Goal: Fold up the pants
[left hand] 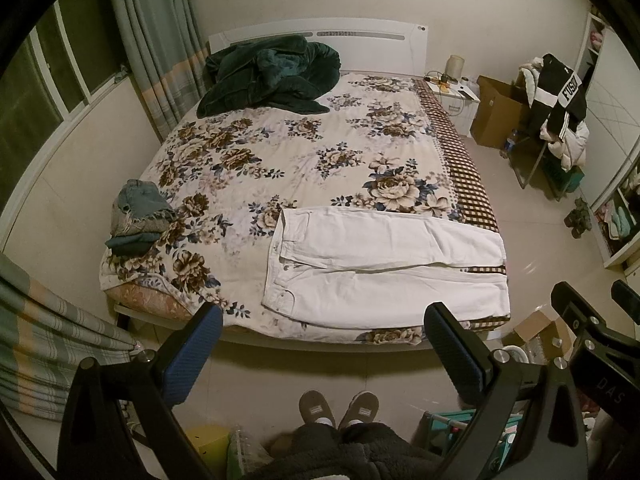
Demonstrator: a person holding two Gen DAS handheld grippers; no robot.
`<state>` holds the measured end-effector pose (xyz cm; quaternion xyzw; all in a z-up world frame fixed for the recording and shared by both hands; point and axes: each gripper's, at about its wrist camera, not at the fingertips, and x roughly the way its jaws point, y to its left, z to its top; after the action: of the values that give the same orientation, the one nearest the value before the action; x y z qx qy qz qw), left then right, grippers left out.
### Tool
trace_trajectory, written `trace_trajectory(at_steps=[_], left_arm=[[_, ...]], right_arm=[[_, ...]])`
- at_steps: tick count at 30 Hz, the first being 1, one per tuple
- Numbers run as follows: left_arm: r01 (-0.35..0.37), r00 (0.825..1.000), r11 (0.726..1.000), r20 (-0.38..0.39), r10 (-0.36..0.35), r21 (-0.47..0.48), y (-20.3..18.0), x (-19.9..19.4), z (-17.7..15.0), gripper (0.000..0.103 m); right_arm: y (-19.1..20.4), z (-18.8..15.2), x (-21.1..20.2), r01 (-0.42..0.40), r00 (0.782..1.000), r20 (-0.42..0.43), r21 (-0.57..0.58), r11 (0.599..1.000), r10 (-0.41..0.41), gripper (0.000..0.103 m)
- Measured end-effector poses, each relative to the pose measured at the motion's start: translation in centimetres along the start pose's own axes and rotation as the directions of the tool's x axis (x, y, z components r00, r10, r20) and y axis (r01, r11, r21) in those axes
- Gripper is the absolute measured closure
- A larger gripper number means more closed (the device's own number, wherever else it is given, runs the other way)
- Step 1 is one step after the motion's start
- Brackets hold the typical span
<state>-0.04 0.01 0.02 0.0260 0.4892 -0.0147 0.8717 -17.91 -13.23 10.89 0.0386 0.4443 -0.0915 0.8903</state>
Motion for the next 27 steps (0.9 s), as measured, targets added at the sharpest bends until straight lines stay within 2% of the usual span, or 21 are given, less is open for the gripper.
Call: trace_trajectory(at_steps=[27], left_arm=[[0.001, 1.000, 1.000, 0.005, -0.001, 0.000, 0.01, -0.02, -0.01, 0.000]], right_arm=[[-0.12, -0.11, -0.30, 0.001, 1.000, 0.004, 0.000, 1.000, -0.001, 0.000]])
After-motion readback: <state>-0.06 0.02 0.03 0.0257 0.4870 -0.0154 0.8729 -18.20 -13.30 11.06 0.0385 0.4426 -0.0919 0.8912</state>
